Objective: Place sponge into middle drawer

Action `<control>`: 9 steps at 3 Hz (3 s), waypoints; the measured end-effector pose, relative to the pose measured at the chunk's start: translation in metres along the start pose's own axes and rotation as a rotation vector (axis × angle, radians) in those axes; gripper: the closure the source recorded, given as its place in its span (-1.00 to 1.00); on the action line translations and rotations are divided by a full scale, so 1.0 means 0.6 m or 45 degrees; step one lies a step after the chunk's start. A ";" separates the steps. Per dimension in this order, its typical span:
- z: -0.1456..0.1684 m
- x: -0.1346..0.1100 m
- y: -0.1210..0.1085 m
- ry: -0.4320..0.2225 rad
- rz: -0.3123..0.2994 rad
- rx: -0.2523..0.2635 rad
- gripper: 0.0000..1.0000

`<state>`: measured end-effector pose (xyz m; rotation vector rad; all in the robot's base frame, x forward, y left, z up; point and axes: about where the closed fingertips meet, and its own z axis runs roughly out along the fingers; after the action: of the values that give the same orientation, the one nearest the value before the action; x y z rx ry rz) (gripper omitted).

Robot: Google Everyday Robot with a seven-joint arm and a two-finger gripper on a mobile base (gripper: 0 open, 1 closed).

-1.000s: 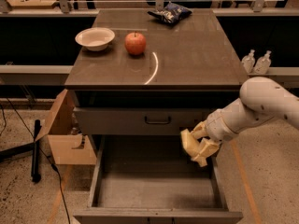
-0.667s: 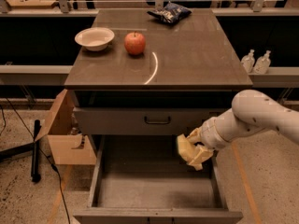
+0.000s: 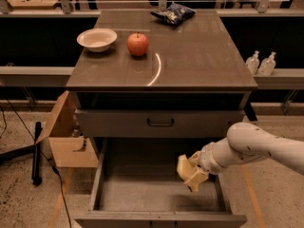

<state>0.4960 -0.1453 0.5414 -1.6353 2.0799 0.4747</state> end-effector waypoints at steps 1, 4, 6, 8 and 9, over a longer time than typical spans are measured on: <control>0.009 0.004 0.000 -0.008 0.022 0.001 1.00; 0.128 -0.046 0.001 -0.234 -0.109 0.002 1.00; 0.225 -0.080 0.009 -0.252 -0.270 -0.016 0.66; 0.278 -0.080 0.012 -0.191 -0.330 -0.008 -0.28; 0.284 -0.077 0.009 -0.167 -0.327 0.007 -0.76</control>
Offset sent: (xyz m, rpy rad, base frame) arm 0.0022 0.0245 -0.0346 0.1004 -0.0451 -0.0292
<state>0.5229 -0.0167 0.4231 -1.7864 1.7454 0.4739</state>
